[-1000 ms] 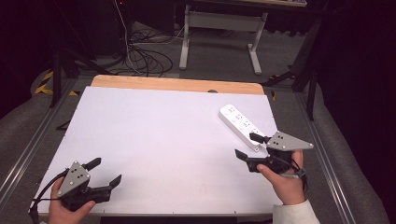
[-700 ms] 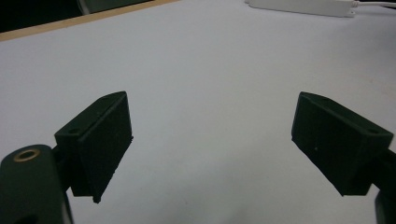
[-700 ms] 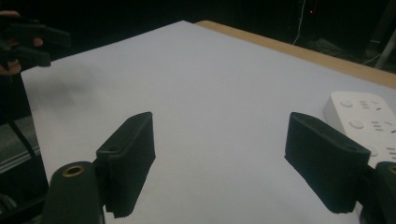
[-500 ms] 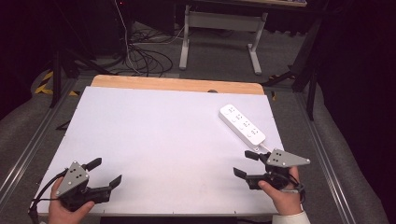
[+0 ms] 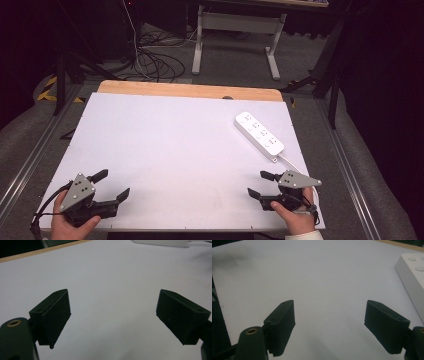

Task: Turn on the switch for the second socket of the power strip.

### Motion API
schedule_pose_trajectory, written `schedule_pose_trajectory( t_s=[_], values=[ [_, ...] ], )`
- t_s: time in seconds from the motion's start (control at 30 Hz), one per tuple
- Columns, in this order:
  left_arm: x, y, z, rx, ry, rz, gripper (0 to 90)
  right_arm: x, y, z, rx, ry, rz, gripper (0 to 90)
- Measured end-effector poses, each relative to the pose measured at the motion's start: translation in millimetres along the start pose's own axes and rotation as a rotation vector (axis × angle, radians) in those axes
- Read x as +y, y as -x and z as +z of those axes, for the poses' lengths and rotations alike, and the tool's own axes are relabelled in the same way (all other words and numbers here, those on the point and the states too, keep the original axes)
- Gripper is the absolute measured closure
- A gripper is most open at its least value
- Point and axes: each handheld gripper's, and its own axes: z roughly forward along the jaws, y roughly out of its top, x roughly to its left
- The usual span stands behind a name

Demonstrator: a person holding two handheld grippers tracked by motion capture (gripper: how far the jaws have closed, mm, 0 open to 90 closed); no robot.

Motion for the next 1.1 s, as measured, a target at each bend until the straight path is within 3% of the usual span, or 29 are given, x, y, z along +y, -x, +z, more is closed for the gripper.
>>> schedule_pose_trajectory(
  t_s=[0.37, 0.47, 0.77, 0.93, 1.1],
  values=[
    [-0.6, -1.3, -3.0, -0.008, -0.001, -0.008, 12.7, -16.3, -3.5, 9.2, 0.006, -0.059, 0.013, 24.7],
    [-2.0, -2.1, -3.9, -0.013, 0.002, -0.028, 12.8, -19.9, -4.7, 10.9, 0.008, -0.069, 0.020, 24.5],
    [-4.5, -1.7, -6.8, 0.003, -0.006, 0.007, 12.9, -24.6, -12.5, 20.7, 0.012, -0.110, -0.018, 24.4],
    [-3.5, 0.9, -4.2, 0.004, -0.007, 0.034, 13.0, -22.6, -11.9, 16.7, -0.024, -0.080, -0.035, 24.6],
    [-3.7, 0.1, -3.8, -0.011, 0.003, 0.006, 12.9, -19.9, -13.3, 13.2, -0.036, -0.058, -0.049, 25.0]
  ],
)
